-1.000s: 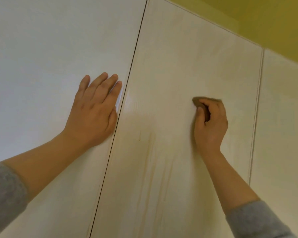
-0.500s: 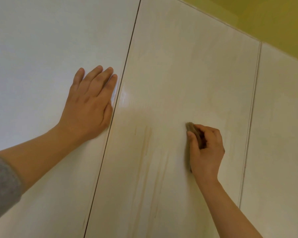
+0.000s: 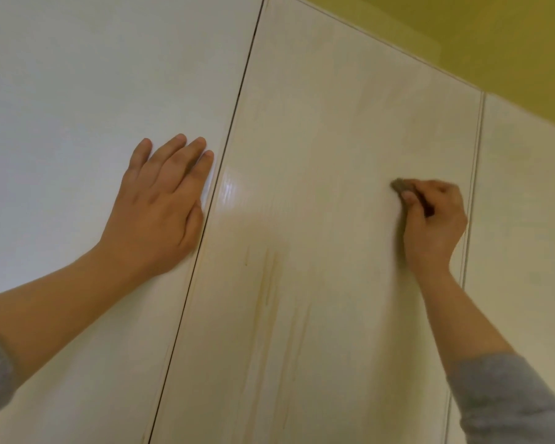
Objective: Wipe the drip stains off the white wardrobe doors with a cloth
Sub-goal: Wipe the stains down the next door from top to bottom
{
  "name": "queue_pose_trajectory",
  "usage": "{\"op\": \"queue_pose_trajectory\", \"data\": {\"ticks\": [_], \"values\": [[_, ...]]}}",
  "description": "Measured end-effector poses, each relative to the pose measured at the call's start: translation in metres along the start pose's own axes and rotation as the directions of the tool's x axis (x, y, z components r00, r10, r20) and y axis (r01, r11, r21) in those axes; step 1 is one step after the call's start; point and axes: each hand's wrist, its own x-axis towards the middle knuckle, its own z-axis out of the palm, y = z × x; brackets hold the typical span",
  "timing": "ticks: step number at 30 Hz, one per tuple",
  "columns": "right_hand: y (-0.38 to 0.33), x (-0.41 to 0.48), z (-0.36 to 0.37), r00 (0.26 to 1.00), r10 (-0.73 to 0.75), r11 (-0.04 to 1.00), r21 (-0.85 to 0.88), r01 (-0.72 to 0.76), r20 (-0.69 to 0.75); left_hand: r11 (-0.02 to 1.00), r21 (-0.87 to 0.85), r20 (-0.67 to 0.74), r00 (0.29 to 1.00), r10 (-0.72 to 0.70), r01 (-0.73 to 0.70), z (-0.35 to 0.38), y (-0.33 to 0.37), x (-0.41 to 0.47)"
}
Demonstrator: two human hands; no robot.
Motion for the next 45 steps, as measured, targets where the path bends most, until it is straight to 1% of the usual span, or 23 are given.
{"op": "queue_pose_trajectory", "data": {"ticks": [3, 6, 8, 11, 14, 17, 20, 23, 27, 28, 29, 32, 33, 35, 37, 39, 42, 44, 45], "values": [[0.005, -0.066, -0.011, 0.997, -0.067, 0.997, -0.021, 0.068, 0.035, 1.0, 0.0, 0.009, 1.0, -0.004, 0.004, 0.0, 0.0, 0.001], [0.004, -0.103, -0.024, 0.997, -0.016, 1.0, 0.014, 0.015, 0.069, 1.0, 0.002, 0.021, 1.0, -0.006, 0.006, -0.001, 0.001, 0.0], [0.004, -0.09, -0.027, 1.0, 0.008, 1.0, -0.002, -0.008, 0.003, 1.0, -0.002, 0.024, 1.0, -0.008, 0.008, -0.001, 0.001, 0.0], [0.01, -0.035, -0.026, 0.989, 0.065, 0.997, -0.019, -0.068, -0.132, 1.0, -0.002, 0.023, 1.0, -0.001, 0.001, -0.001, 0.0, 0.0], [0.022, 0.026, -0.026, 0.985, 0.086, 0.992, -0.08, -0.099, -0.149, 1.0, -0.001, 0.015, 1.0, 0.003, -0.003, -0.001, 0.001, -0.001], [0.037, 0.048, -0.023, 0.99, 0.106, 0.99, -0.083, -0.115, -0.096, 1.0, -0.004, 0.018, 1.0, 0.0, 0.0, -0.001, 0.001, 0.0], [0.042, 0.018, -0.02, 0.993, 0.082, 0.994, -0.062, -0.087, -0.088, 1.0, -0.003, 0.011, 1.0, 0.0, 0.0, -0.001, 0.001, 0.0], [0.038, -0.039, -0.025, 0.997, 0.021, 0.999, -0.042, -0.025, -0.081, 1.0, -0.006, 0.008, 1.0, -0.005, 0.005, 0.0, 0.001, 0.0], [0.029, -0.095, -0.039, 0.999, 0.034, 0.999, 0.038, -0.035, 0.03, 1.0, 0.004, 0.026, 1.0, -0.002, 0.002, -0.002, -0.001, 0.002], [0.029, -0.096, -0.043, 0.998, 0.038, 0.999, 0.037, -0.04, 0.039, 1.0, 0.002, 0.024, 1.0, 0.003, -0.003, -0.003, 0.0, 0.001], [0.031, -0.09, -0.047, 0.999, 0.045, 0.999, 0.018, -0.045, 0.015, 1.0, -0.001, 0.022, 1.0, 0.007, -0.007, -0.003, 0.0, 0.001], [0.044, -0.043, -0.055, 0.986, 0.092, 0.993, -0.055, -0.101, -0.138, 1.0, -0.002, 0.023, 1.0, 0.013, -0.013, -0.003, 0.001, 0.001], [0.048, -0.024, -0.056, 0.982, 0.117, 0.99, -0.065, -0.128, -0.148, 1.0, -0.001, 0.022, 1.0, 0.014, -0.014, -0.003, 0.002, 0.001], [0.058, 0.005, -0.055, 0.981, 0.157, 0.982, -0.09, -0.167, -0.111, 1.0, 0.004, 0.022, 1.0, 0.018, -0.018, -0.003, 0.002, 0.002], [0.065, 0.017, -0.053, 0.982, 0.168, 0.98, -0.095, -0.176, -0.084, 1.0, 0.003, 0.021, 1.0, 0.021, -0.022, -0.003, 0.002, 0.002], [0.066, 0.009, -0.049, 0.984, 0.148, 0.983, -0.097, -0.157, -0.101, 1.0, 0.001, 0.022, 1.0, 0.021, -0.021, -0.004, 0.002, 0.002], [0.057, -0.029, -0.043, 0.985, 0.094, 0.99, -0.088, -0.108, -0.148, 1.0, 0.004, 0.024, 1.0, 0.01, -0.01, -0.004, 0.002, 0.002], [0.047, -0.064, -0.042, 0.987, 0.086, 0.993, -0.07, -0.096, -0.137, 1.0, 0.013, 0.043, 0.999, 0.008, -0.008, -0.005, 0.003, 0.003], [0.041, -0.081, -0.043, 0.99, 0.087, 0.994, -0.055, -0.094, -0.108, 1.0, 0.023, 0.061, 0.998, 0.006, -0.008, -0.005, 0.003, 0.003]]}}
